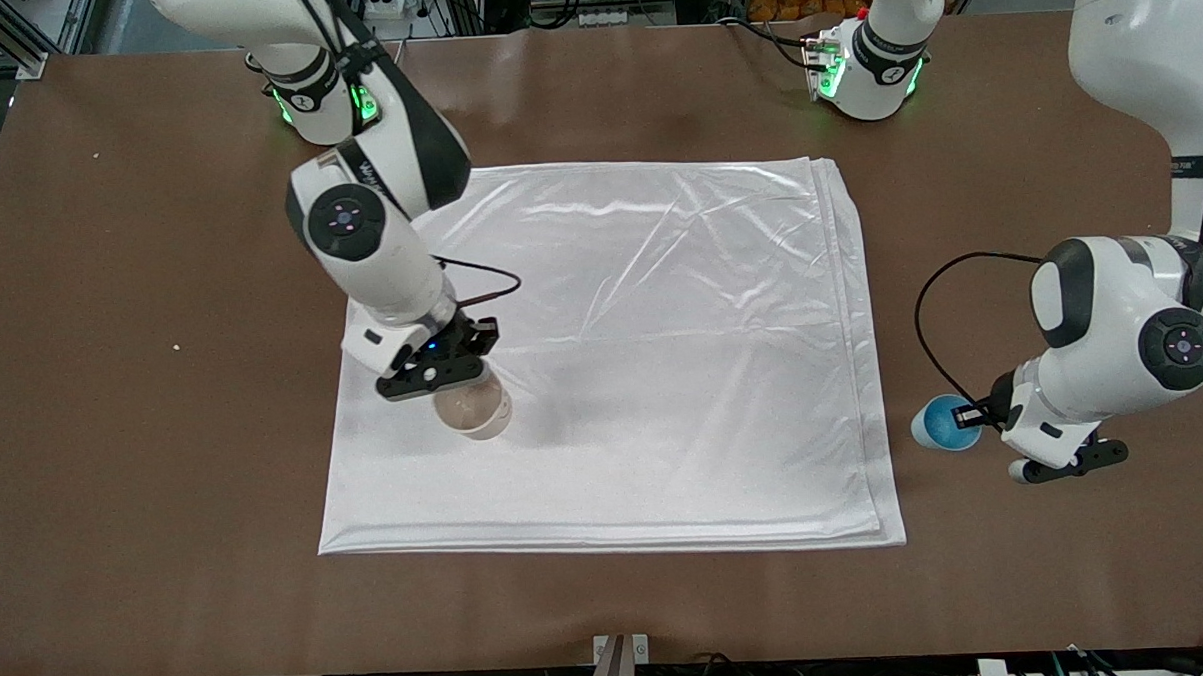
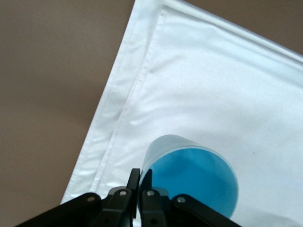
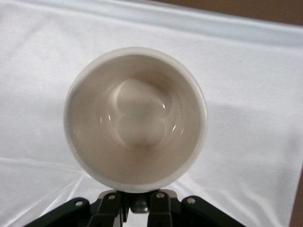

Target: Place blue cup into white mug on cloth

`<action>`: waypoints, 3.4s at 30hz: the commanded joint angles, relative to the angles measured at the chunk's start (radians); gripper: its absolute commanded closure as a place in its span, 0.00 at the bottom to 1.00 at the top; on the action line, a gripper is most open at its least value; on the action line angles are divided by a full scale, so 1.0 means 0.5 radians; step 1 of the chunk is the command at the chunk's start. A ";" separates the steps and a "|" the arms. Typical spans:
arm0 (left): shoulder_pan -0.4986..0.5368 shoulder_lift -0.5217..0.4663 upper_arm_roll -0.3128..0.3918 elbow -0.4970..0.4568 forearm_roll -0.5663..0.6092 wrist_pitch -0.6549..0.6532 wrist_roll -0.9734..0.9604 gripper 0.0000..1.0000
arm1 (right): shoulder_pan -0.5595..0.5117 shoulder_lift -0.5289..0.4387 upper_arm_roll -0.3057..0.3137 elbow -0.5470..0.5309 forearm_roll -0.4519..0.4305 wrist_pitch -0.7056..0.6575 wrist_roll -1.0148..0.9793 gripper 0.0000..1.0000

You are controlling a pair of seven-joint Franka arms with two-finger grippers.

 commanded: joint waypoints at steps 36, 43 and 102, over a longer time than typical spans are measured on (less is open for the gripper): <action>-0.415 -0.016 -0.106 0.111 -0.049 -0.053 -0.949 1.00 | -0.279 -0.640 0.090 0.125 -0.091 -0.810 -0.218 0.00; -0.583 -0.007 -0.109 0.142 -0.049 -0.053 -1.096 1.00 | -0.570 -0.923 0.157 0.119 -0.064 -1.123 -0.384 0.00; -0.820 0.441 -0.082 0.215 0.052 0.309 -1.041 0.07 | -1.586 -1.230 -0.011 0.110 0.029 -1.449 -0.961 0.00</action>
